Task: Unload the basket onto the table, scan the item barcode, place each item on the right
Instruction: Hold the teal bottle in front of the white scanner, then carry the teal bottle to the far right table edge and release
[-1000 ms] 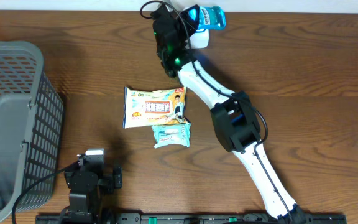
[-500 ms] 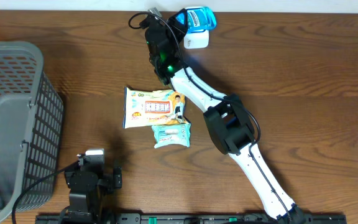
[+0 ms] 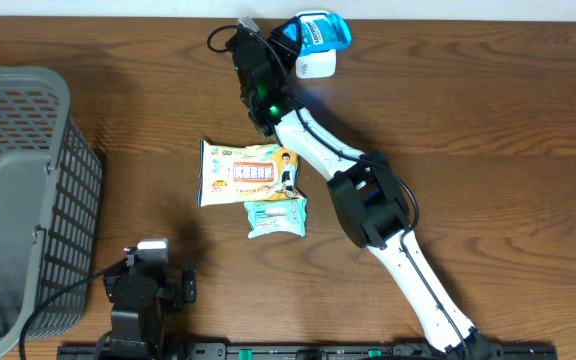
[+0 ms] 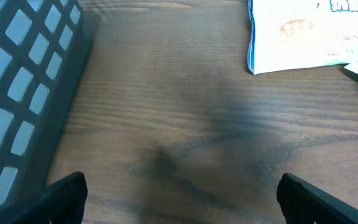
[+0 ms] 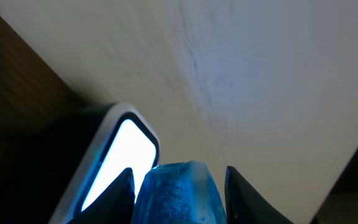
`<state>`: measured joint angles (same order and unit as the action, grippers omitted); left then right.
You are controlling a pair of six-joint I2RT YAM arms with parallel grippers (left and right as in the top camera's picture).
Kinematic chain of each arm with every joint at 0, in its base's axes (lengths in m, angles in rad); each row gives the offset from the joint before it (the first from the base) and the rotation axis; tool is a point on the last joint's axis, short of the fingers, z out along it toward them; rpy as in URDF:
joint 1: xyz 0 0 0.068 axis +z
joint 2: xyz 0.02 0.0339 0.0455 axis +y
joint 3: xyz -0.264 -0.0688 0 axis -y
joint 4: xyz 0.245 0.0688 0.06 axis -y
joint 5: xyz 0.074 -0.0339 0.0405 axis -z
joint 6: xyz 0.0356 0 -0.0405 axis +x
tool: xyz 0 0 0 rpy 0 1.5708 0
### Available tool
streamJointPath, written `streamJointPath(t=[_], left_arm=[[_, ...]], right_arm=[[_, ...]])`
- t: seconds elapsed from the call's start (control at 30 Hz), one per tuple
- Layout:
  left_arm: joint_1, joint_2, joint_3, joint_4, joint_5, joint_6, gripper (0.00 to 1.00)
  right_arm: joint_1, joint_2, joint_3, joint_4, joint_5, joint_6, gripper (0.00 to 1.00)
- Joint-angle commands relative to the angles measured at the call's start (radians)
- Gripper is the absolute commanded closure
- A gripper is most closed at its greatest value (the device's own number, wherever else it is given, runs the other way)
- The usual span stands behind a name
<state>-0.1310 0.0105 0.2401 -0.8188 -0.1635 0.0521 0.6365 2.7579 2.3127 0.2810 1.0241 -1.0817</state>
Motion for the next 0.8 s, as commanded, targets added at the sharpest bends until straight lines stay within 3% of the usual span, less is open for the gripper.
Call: streamJointPath(t=[0.0,0.4,0.77], left_arm=[[0.003,-0.005,-0.008,-0.011,-0.006,0.006,0.02],[0.003,-0.005,-0.008,-0.011,-0.006,0.006,0.02],[0.003,-0.005,-0.008,-0.011,-0.006,0.006,0.02]], right_arm=[[-0.015,-0.048,0.036,-0.012,0.115,0.015,0.88],[-0.243,-0.204,0.036,-0.52,0.284,0.454,0.89],[-0.584,-0.251,0.036,-1.208,-0.126,1.052,0.89]])
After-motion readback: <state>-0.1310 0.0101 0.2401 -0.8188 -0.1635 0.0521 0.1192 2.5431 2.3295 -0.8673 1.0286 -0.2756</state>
